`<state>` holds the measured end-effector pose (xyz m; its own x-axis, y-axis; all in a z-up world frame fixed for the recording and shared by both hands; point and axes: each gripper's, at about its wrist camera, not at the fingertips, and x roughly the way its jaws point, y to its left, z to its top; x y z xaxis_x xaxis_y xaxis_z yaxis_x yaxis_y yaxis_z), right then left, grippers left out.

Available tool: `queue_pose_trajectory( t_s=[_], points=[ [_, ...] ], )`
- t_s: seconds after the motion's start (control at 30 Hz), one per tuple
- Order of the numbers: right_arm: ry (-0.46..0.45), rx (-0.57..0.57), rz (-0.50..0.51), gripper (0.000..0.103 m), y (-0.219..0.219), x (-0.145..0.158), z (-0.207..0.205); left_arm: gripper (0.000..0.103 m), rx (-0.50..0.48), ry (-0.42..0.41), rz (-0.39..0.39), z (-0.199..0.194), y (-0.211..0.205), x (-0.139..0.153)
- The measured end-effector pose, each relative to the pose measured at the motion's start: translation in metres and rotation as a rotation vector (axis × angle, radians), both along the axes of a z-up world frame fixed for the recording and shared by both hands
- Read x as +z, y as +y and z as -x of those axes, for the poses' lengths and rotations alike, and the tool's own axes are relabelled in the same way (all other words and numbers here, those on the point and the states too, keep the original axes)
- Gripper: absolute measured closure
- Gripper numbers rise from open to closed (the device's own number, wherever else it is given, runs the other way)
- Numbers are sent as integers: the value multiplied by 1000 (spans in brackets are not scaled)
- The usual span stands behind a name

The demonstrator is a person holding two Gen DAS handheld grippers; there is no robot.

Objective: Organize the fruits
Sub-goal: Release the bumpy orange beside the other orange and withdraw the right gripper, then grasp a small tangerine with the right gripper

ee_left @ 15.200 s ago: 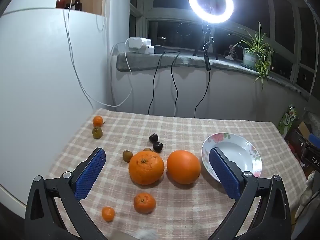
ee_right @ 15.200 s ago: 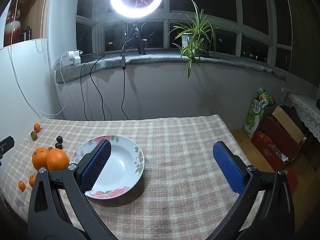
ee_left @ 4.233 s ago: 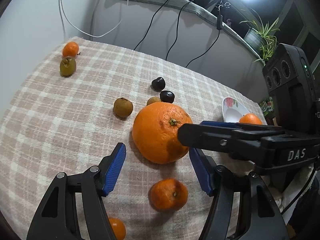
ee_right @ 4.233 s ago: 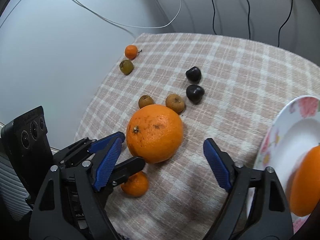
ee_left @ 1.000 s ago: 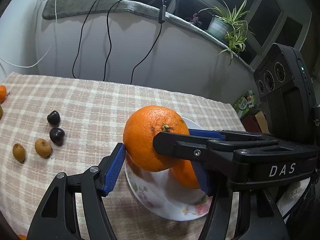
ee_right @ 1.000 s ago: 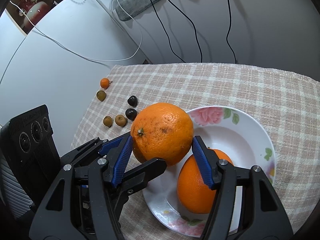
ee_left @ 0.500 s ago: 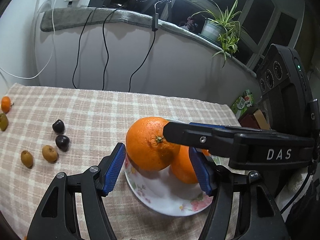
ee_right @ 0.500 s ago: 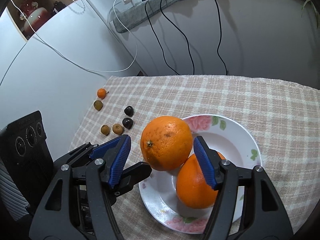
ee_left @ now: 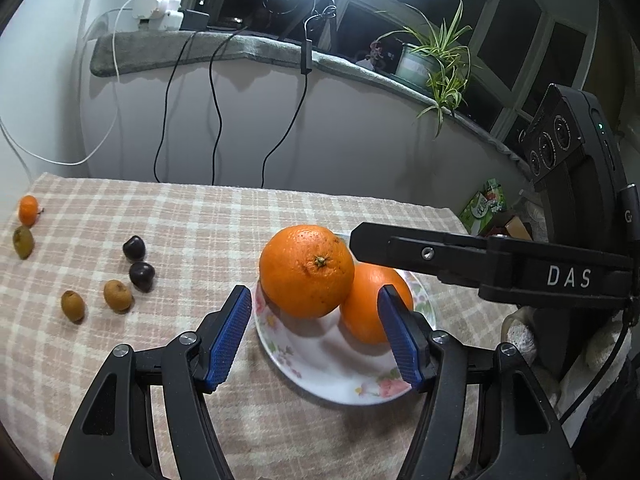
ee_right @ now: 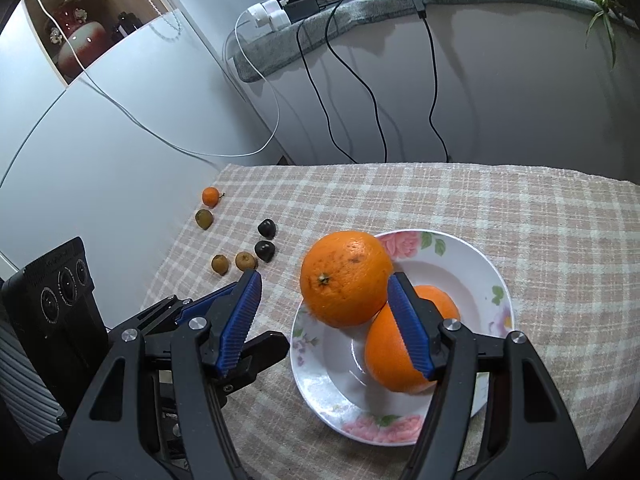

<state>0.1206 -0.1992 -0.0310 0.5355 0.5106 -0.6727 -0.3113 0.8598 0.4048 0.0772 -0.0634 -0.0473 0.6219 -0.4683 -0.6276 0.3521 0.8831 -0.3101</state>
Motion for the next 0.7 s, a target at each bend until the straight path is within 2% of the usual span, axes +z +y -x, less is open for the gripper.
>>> queue_pose_trajectory(
  t_s=[0.13,0.23,0.4,0.7],
  points=[
    [-25,-7,12,34,1,4,10,38,14,-25,-20,13,7,2],
    [-62,-5,36,25,5,8,19,38,27,-40,-50,22,15,0],
    [-119,6,84,25,17,11,35,38,62,-19,-66,35,40,-11],
    [-219,86,174,25,56,3,64,39,201,13,-98,66,98,-25]
  ],
)
